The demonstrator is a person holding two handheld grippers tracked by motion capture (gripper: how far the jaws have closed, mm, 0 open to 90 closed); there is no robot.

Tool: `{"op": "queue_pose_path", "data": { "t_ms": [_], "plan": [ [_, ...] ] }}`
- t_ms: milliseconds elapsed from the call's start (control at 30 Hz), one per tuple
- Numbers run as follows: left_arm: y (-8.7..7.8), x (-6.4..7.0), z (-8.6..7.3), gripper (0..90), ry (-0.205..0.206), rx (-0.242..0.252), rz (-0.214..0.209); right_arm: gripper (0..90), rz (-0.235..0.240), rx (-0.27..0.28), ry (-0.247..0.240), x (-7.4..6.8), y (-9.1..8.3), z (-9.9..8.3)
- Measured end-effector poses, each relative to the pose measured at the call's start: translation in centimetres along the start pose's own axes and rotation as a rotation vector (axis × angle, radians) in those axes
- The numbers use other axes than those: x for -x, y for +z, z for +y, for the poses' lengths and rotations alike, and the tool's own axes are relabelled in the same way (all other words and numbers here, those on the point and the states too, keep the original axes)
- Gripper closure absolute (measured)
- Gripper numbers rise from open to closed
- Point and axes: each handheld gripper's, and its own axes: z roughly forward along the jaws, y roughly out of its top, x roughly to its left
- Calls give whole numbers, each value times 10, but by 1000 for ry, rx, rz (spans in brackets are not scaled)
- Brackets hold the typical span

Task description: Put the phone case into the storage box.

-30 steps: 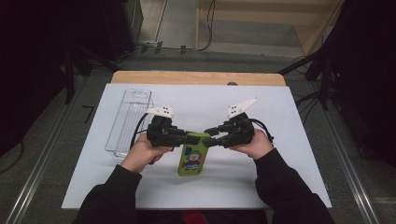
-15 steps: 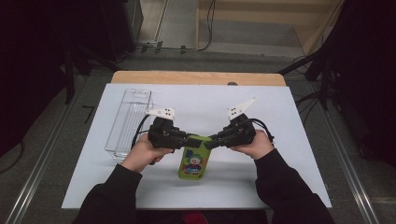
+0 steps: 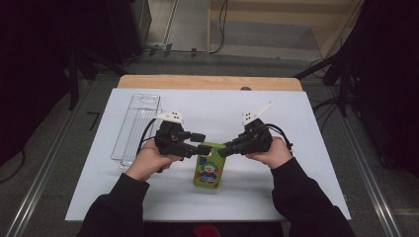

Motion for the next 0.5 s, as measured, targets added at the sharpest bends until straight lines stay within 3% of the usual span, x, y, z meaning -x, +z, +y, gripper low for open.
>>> {"op": "queue_pose_path", "data": {
  "t_ms": [167,500],
  "plan": [
    [-4,-3,1,341,-10,-4,65,748,-45,-7,16,0,-4,0],
    [-4,-8,-3,294,-37,-30,139,747,-122,-8,72,0,-10,1]
  ]
}}
